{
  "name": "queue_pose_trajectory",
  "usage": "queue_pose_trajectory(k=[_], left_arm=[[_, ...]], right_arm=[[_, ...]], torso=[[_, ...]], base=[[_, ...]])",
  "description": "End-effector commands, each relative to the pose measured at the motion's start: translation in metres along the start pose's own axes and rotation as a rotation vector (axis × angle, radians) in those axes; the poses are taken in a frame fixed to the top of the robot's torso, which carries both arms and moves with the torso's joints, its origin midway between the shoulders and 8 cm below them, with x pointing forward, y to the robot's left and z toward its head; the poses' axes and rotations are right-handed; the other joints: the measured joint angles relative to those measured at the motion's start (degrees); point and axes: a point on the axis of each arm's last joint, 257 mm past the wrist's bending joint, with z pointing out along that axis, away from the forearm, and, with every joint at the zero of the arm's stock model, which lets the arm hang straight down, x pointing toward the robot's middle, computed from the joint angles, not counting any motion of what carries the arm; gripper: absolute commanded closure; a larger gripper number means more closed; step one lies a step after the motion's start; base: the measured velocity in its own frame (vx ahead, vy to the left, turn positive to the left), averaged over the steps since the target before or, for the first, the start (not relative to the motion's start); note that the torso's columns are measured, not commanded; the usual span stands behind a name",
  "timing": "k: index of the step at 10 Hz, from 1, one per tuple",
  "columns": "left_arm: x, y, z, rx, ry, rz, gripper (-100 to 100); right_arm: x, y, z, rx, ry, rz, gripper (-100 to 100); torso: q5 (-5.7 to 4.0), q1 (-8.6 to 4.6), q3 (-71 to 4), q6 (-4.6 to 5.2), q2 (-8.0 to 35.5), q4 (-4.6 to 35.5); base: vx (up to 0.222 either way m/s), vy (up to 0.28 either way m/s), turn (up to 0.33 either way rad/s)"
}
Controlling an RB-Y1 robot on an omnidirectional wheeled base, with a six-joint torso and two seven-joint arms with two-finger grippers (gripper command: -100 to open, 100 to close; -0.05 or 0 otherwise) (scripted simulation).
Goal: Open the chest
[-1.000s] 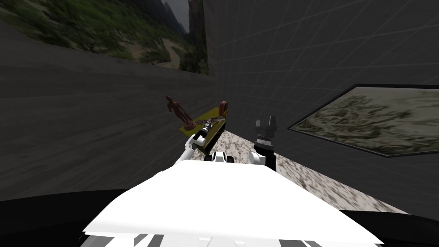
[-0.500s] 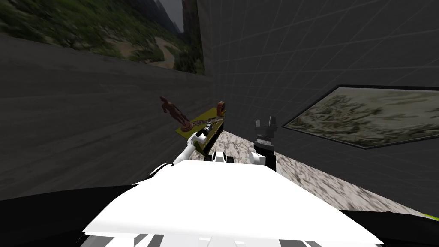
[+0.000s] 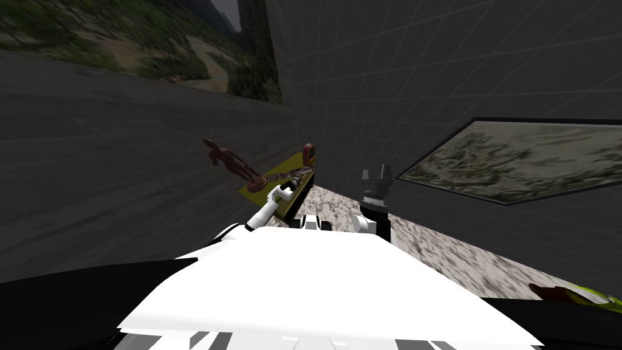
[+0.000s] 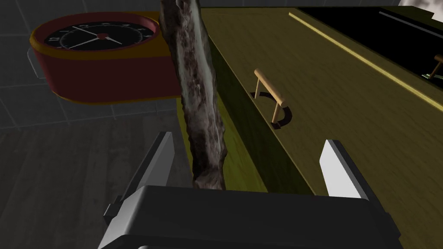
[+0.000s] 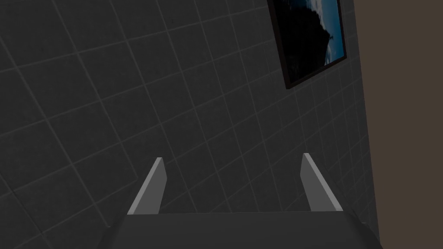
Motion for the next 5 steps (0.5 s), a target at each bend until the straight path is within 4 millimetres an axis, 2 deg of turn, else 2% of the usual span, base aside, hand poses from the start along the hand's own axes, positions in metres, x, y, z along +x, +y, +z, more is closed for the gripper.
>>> queue_pose_trajectory(k=[1, 3, 5], left_arm=[[-0.01, 0.017, 0.009, -0.076, -0.014, 0.009, -100], [-0.024, 0.033, 0.016, -0.157, -0.035, 0.021, -100], [-0.032, 0.041, 0.018, -0.201, -0.049, 0.026, -100]], right_arm=[[0.0, 0.0, 0.0, 0.0, 0.0, 0.0, 0], [0.0, 0.0, 0.0, 0.0, 0.0, 0.0, 0], [0.0, 0.0, 0.0, 0.0, 0.0, 0.0, 0]], torso=[[-0.03, -0.08, -0.06, 0.01, -0.09, -0.02], [-0.03, -0.09, -0.12, 0.01, -0.19, -0.05], [-0.03, -0.06, -0.13, -0.03, -0.2, -0.06]], base=[[0.024, -0.006, -0.053], [0.032, -0.012, -0.115], [0.029, -0.011, -0.037]])
